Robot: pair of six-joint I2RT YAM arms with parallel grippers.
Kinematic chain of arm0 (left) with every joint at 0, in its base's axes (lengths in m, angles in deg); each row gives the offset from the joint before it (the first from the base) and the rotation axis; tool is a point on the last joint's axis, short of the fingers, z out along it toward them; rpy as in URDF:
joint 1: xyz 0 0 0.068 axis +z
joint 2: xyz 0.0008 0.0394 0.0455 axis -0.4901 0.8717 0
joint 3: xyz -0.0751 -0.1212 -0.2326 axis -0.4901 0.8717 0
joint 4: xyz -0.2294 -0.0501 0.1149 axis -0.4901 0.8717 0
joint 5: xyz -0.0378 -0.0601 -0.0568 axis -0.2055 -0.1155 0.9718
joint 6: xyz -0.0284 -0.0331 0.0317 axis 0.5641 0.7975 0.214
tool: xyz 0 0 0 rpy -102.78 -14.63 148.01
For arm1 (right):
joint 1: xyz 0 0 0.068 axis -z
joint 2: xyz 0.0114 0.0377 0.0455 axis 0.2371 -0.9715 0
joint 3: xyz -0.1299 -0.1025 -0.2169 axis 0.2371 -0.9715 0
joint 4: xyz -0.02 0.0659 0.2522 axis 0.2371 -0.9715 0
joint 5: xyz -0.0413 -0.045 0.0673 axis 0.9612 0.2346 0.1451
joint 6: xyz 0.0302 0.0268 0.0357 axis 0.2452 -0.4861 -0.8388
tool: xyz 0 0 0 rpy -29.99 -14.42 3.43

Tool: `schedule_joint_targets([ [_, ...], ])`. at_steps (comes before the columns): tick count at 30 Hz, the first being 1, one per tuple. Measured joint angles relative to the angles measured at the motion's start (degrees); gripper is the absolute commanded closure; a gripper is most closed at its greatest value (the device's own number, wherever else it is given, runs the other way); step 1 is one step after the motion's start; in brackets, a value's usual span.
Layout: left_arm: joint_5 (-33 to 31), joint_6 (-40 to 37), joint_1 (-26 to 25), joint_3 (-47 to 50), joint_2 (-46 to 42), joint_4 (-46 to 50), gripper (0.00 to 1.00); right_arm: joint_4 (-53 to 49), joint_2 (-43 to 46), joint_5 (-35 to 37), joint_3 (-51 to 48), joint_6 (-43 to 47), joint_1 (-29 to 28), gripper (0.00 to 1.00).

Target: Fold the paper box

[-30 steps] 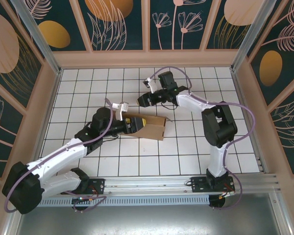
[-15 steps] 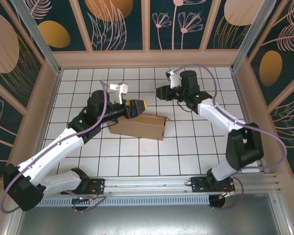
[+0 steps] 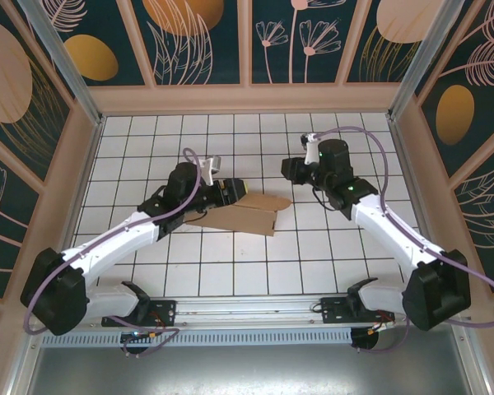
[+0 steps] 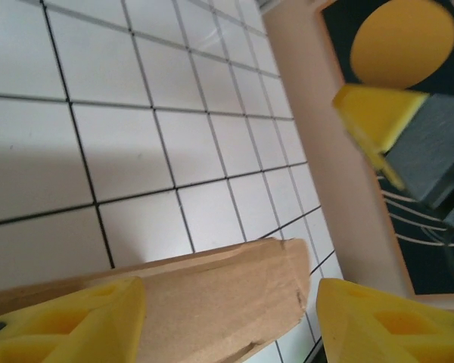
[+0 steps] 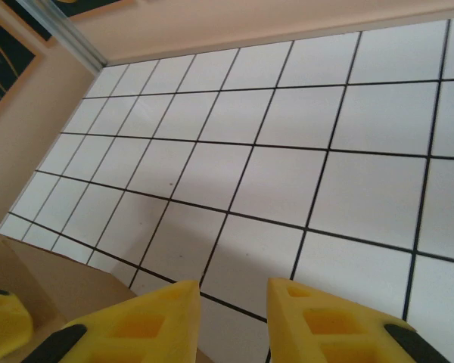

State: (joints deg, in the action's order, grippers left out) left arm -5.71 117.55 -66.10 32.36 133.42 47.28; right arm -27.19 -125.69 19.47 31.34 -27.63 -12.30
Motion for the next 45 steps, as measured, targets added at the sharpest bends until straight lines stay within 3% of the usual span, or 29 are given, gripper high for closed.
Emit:
schedule_joint_targets([
  [6,-1.4,0.4,0.0,4.7,-1.7,-7.2,0.38,-2.3,4.9,1.1,-1.2,-6.3,-2.6,0.70],
  [19,-2.2,0.4,0.0,5.2,-0.4,-10.7,0.37,-8.5,6.4,3.8,-5.4,-23.1,-8.6,0.66],
  [21,-2.2,0.4,0.0,5.3,-0.4,-10.8,0.37,-8.2,6.4,3.9,-7.6,-24.7,-8.6,0.61],
  [25,-2.3,0.4,0.0,5.5,-0.6,-10.8,0.37,-4.1,6.9,3.2,-12.3,-28.1,-8.7,0.50],
  [34,-2.1,0.6,0.1,7.6,-0.9,-15.0,0.38,10.6,7.8,-1.9,-19.4,-35.5,-8.8,0.54],
  [40,-1.9,1.3,0.1,8.4,-1.4,-16.0,0.37,8.3,11.2,1.2,-19.9,-35.1,-9.3,0.39],
  [42,-1.8,1.4,0.1,8.7,-1.8,-16.0,0.38,5.4,14.7,4.1,-19.7,-33.7,-9.2,0.39],
  [45,-1.7,1.5,0.1,8.9,-2.1,-16.0,0.38,1.7,18.0,7.0,-18.5,-31.2,-8.5,0.52],
])
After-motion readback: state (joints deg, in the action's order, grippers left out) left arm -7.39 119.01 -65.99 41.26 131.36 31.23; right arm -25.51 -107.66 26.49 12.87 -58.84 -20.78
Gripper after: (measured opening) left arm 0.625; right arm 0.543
